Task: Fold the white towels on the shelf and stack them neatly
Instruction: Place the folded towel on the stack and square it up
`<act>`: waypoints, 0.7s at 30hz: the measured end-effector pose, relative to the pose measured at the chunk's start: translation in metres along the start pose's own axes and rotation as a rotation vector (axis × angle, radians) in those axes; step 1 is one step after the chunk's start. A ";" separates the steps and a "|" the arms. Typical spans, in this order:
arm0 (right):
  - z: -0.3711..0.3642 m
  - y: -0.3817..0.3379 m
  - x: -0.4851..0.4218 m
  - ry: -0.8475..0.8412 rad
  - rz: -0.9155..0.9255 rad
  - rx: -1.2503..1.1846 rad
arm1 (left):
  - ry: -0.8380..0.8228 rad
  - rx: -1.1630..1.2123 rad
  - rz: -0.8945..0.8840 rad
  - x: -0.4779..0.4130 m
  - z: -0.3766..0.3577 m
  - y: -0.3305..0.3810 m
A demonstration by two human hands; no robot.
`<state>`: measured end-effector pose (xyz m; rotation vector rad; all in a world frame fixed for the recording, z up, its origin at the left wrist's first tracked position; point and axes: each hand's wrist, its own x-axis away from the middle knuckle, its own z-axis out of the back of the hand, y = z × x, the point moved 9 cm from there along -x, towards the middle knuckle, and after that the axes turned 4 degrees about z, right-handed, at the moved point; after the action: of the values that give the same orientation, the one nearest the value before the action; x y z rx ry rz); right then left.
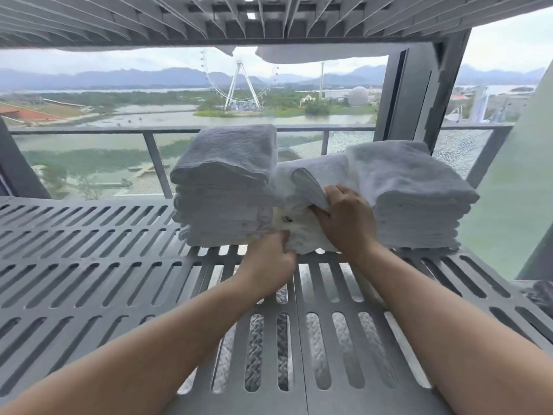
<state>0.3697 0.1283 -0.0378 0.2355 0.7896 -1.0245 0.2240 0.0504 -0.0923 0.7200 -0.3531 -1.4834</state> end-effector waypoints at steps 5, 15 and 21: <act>-0.013 -0.009 0.010 -0.078 0.130 0.045 | -0.036 -0.096 0.012 -0.005 0.001 0.006; -0.001 -0.016 0.007 -0.139 0.297 -0.079 | 0.444 -0.118 -0.214 0.020 0.085 0.032; 0.008 0.010 0.014 -0.172 0.128 -0.054 | 0.447 -0.340 -0.553 0.007 0.078 0.096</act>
<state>0.3855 0.1196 -0.0438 0.1478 0.6372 -0.8886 0.2500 0.0199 0.0245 0.8843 0.4669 -1.7762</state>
